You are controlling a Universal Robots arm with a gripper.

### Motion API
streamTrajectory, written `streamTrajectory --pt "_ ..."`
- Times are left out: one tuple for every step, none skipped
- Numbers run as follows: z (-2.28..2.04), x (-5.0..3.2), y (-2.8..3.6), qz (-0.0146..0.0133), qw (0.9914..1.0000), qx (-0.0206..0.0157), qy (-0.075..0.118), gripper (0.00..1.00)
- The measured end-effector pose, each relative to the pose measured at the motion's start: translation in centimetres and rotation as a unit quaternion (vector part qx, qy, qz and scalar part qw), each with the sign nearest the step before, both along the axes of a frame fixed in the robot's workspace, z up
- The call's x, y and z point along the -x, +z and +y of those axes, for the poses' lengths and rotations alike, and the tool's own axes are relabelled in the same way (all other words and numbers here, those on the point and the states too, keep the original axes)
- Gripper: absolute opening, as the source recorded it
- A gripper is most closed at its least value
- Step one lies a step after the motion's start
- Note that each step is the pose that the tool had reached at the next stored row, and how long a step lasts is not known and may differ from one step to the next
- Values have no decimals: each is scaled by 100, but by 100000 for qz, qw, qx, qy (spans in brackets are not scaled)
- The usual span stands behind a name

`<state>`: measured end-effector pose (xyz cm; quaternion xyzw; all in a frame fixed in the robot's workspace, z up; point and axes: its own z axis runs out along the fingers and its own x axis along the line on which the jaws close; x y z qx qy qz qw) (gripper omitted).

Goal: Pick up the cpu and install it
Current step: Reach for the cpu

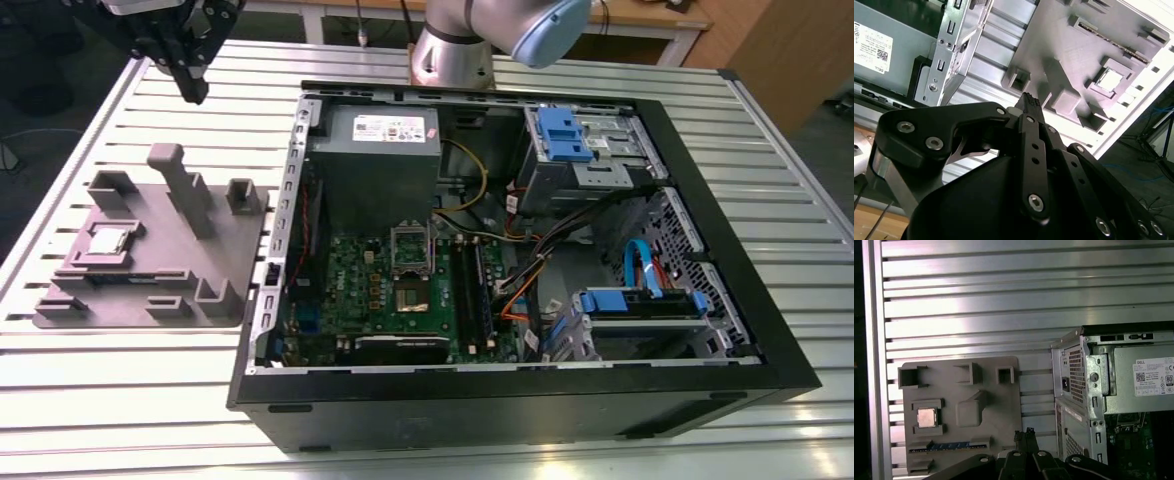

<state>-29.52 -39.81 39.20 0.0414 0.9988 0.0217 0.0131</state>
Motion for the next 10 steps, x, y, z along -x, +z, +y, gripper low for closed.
streamTrajectory --pt "0 1 0 -3 100000 -2 3 10" --pt "0 1 0 1 100000 0 7 10" --pt "0 26 -1 -1 100000 -1 1 10" --pt "0 41 -1 1 100000 1 1 10" --pt "0 41 -1 0 100000 1 1 10" --pt "0 41 -1 0 100000 -1 2 10" --pt "0 41 -1 2 100000 1 0 10" --pt "0 42 -1 -1 100000 0 -1 10" --pt "0 42 -1 3 100000 1 0 10" --pt "0 43 -1 0 100000 1 2 10"
